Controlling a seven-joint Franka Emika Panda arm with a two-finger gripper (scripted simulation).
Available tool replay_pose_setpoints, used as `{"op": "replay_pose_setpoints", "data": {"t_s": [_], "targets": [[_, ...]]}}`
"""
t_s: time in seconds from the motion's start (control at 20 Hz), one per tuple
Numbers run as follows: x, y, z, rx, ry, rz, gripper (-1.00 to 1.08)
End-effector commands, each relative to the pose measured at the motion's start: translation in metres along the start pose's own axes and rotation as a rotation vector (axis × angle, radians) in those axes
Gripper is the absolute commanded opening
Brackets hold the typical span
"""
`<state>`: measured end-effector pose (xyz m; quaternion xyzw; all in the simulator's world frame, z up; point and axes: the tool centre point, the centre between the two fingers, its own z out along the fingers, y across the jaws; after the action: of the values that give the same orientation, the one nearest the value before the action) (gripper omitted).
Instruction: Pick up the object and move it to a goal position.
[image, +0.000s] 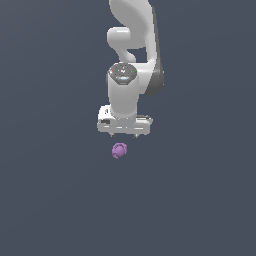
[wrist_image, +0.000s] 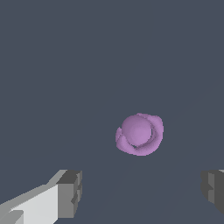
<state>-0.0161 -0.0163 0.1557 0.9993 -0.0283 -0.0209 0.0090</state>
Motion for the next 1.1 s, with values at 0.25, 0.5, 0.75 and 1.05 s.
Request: {"op": "replay_pose_setpoints", "data": {"t_s": [0.25,0.5,0.75,1.05], "targets": [[0.003,-0.009,-0.006,0.013,0.008,-0.02,1.0],[0.005,-0.017,-0.014,0.023,0.014,-0.044,1.0],[0.006,-0.013,-0.008,0.022,0.015,-0.025,1.0],[0.009,-0.001,0.019,0.025,0.023,0.051,1.0]]}}
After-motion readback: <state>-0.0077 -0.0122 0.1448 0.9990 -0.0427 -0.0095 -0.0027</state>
